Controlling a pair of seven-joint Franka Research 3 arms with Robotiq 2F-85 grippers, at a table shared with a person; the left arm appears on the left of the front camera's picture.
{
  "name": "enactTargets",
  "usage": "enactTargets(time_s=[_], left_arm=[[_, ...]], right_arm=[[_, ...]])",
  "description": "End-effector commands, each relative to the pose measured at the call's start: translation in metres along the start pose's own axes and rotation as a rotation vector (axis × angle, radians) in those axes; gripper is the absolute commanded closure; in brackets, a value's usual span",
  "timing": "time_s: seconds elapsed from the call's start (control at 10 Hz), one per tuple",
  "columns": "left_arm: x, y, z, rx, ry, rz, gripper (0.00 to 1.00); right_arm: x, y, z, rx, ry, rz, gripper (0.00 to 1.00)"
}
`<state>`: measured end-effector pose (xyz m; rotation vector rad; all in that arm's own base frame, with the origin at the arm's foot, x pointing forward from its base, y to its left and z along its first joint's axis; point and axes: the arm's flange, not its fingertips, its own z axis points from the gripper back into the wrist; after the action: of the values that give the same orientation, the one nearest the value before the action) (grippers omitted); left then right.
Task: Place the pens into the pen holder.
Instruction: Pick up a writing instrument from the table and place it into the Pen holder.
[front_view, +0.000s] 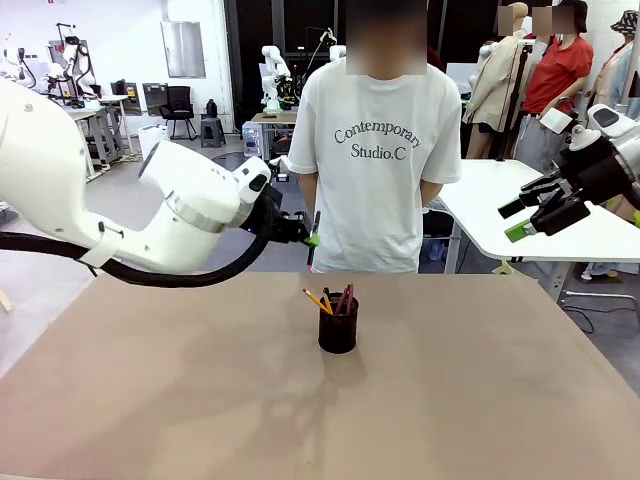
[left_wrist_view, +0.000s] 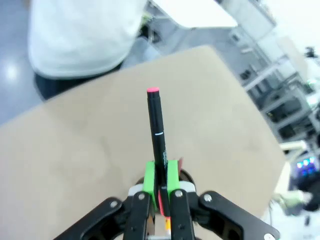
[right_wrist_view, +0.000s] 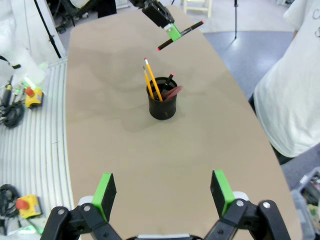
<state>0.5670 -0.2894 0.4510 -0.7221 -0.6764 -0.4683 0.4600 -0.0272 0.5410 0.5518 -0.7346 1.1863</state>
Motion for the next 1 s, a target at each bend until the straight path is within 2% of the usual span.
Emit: enactTargets(time_s=[0.0,0.2,0.3,0.4,0.5,0.6,0.7,0.9], left_arm=[[-0.067,0.039,0.031,-0.16,-0.013,-0.18,1.0],[-0.068,0.029,0.032,-0.18,-0.051,-0.305,1.0],[-0.069,0.023,0.03,-0.172,-0.117,-0.382,1.0],[-0.069,0.019,0.03,-0.168,-0.182,-0.391,1.0],[-0.069,0.017,0.03,-0.176,-0.202,-0.387,1.0],[-0.065,0.02,0.026,-0.107,-0.184,-0.305,1.0],[-0.041,0.022,0.027,-0.17,-0.193,-0.387,1.0],[-0.041,0.022,0.027,-0.17,-0.193,-0.387,1.0]], right_arm=[[0.002,0.0,-0.001,-0.012,0.007,0.007,0.0],[0.002,0.0,-0.001,-0.012,0.007,0.007,0.0],[0.002,0.0,-0.001,-0.012,0.007,0.007,0.0],[0.002,0.0,-0.001,-0.012,0.007,0.007,0.0],[0.002,0.0,-0.001,-0.012,0.007,0.007,0.0],[0.002,0.0,-0.001,-0.012,0.007,0.007,0.0],[0.002,0.0,-0.001,-0.012,0.007,0.007,0.0],[0.002,0.0,-0.001,-0.012,0.007,0.007,0.0]])
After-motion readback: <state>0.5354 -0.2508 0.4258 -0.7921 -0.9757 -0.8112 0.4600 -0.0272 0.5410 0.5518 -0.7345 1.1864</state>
